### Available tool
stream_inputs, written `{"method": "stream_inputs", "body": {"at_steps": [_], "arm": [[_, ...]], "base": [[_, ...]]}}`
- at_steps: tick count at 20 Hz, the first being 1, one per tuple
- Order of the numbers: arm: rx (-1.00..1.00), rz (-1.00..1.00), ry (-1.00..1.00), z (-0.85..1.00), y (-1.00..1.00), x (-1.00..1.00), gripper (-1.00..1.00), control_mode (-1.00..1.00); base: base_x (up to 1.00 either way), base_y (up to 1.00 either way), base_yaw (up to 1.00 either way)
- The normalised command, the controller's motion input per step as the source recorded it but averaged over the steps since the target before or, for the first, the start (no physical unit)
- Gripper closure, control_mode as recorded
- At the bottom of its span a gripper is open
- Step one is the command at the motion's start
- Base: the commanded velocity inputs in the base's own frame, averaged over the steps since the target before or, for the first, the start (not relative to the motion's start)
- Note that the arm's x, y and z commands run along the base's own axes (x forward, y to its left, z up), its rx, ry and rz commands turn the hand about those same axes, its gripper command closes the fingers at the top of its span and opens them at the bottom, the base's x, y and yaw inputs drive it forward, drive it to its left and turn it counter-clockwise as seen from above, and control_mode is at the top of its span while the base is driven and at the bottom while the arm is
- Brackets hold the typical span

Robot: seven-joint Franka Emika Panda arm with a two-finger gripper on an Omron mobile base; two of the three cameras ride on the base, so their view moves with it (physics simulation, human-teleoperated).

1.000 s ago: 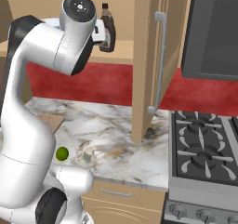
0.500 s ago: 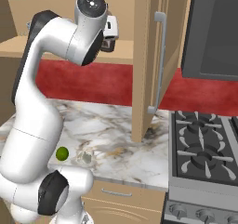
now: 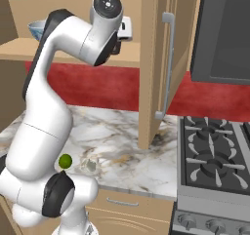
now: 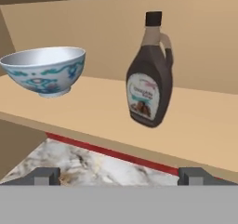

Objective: Open the cabinet. Place the bowl and condiment on the counter. Then place the lime and garlic on the cutting board.

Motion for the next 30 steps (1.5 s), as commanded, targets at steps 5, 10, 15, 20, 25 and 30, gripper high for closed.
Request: {"method": "stream_inputs", "body": {"at_steps": [5, 10, 15, 20, 25, 30], "arm": [[0.0, 0.06, 0.0, 0.0, 0.0, 0.46, -1.0, -1.0], [0.0, 0.03, 0.0, 0.0, 0.0, 0.48, -1.0, -1.0], [0.0, 0.01, 0.0, 0.0, 0.0, 0.28, -1.0, -1.0], [0.0, 0.02, 0.0, 0.0, 0.0, 0.15, -1.0, -1.0], [0.0, 0.04, 0.0, 0.0, 0.0, 0.18, -1.0, -1.0], [0.0, 0.09, 0.0, 0.0, 0.0, 0.23, -1.0, -1.0]], "base": [[0.0, 0.0, 0.0], [0.0, 0.0, 0.0], [0.0, 0.0, 0.0], [0.0, 0.0, 0.0], [0.0, 0.0, 0.0], [0.0, 0.0, 0.0]]}}
